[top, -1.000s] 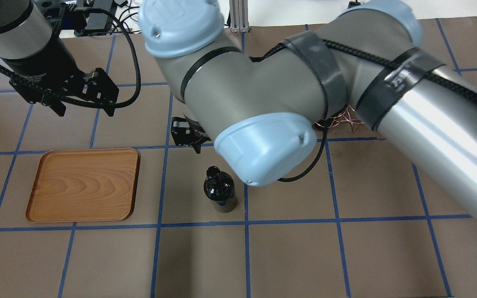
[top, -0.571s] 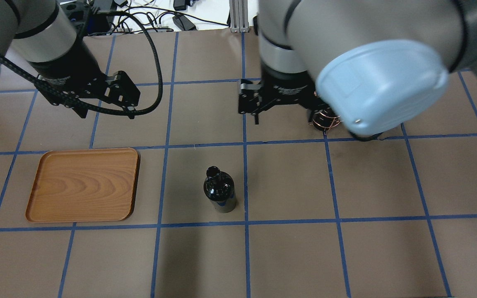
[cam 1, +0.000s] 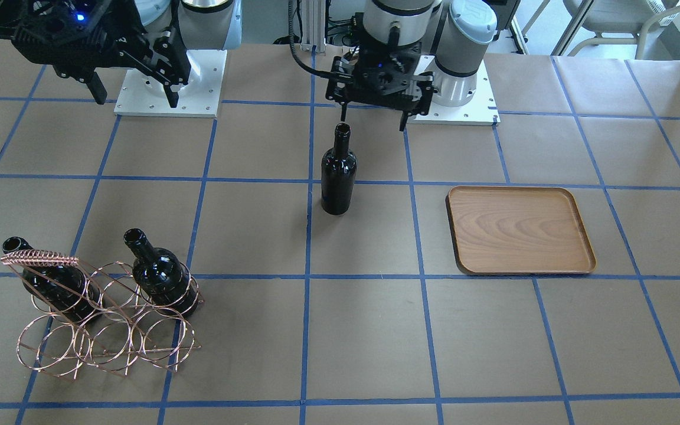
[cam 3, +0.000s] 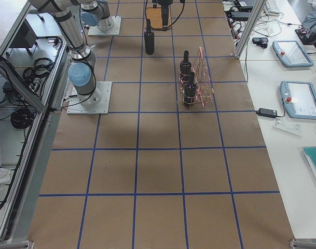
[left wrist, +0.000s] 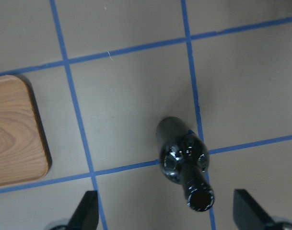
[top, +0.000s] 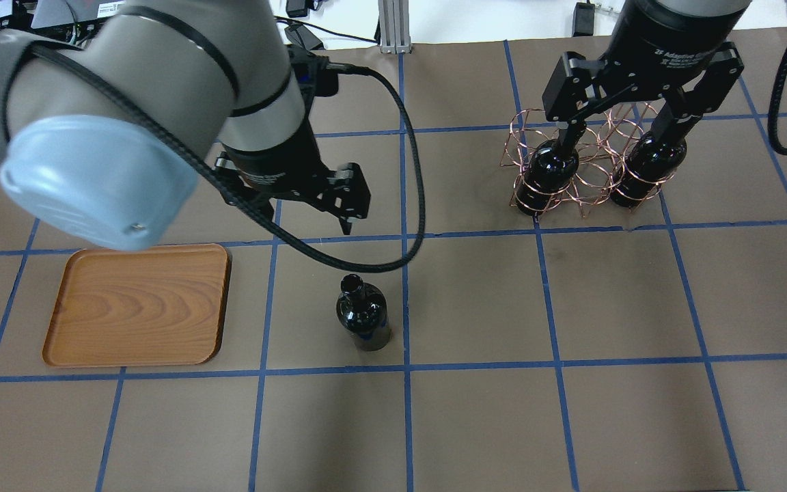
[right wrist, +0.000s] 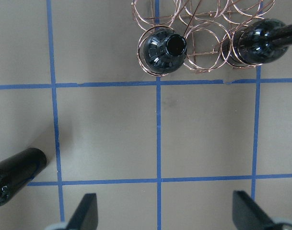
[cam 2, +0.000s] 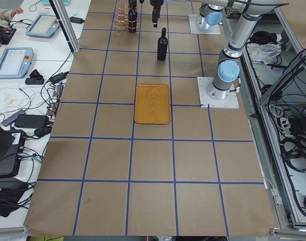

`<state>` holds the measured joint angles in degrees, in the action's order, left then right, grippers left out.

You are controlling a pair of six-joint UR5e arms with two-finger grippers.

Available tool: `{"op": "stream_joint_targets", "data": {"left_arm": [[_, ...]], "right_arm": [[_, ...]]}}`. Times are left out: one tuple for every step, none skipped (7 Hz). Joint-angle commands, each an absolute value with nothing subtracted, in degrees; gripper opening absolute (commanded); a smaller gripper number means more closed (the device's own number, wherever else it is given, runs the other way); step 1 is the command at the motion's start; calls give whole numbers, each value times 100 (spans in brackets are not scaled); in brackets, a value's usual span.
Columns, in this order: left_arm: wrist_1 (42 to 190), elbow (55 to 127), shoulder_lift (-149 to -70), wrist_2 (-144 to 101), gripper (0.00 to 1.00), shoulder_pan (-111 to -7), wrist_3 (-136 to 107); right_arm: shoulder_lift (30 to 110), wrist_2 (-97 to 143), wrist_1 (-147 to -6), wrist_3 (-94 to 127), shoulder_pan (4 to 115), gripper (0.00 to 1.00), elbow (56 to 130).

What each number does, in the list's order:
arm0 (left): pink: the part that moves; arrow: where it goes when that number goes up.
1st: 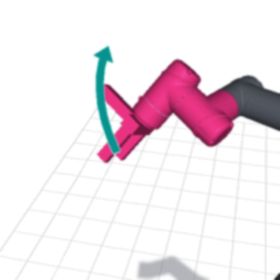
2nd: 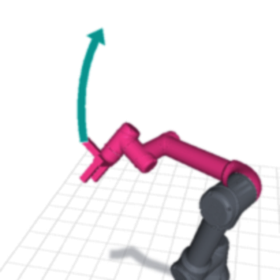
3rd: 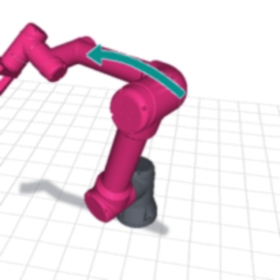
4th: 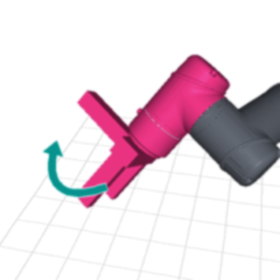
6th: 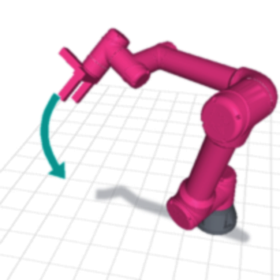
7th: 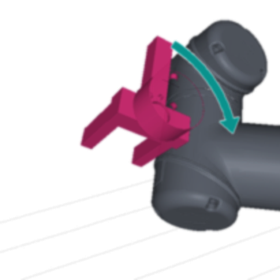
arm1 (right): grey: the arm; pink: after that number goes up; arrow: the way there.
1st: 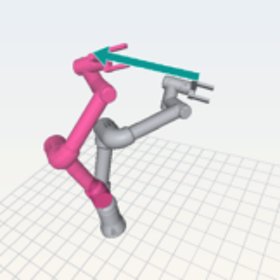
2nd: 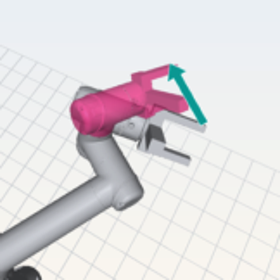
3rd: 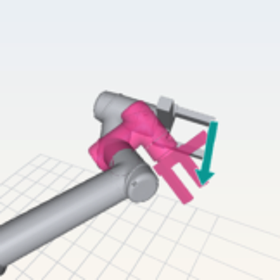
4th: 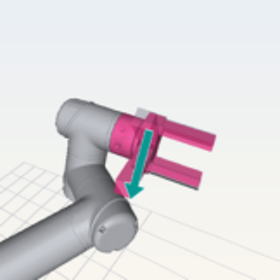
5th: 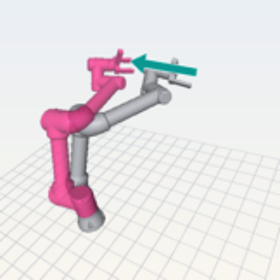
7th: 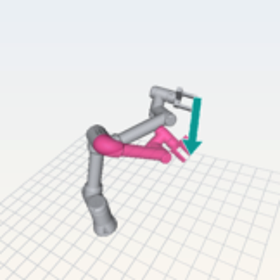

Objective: Take wine from basket and place on tray
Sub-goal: 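Lower the left gripper over the bottle neck and close it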

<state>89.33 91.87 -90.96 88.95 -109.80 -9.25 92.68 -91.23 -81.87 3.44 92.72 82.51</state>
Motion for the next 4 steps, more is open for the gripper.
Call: {"op": "stream_joint_targets", "data": {"left_arm": [[7934,9874,-9359,8886,100,-11478,-1195],[7815,10140,-9369,8877,100,-11479,-1152],[7831,10169,-9360,8886,100,-11461,-1038],[7866,10169,-9343,8894,96,-11417,-724]], "right_arm": [[9264,-9088,-8392,343,9211,100,8209],[9264,-9123,-8411,351,9211,100,8218],[9272,-9140,-8402,343,9211,100,8218],[9272,-9149,-8385,351,9211,100,8226]]}}
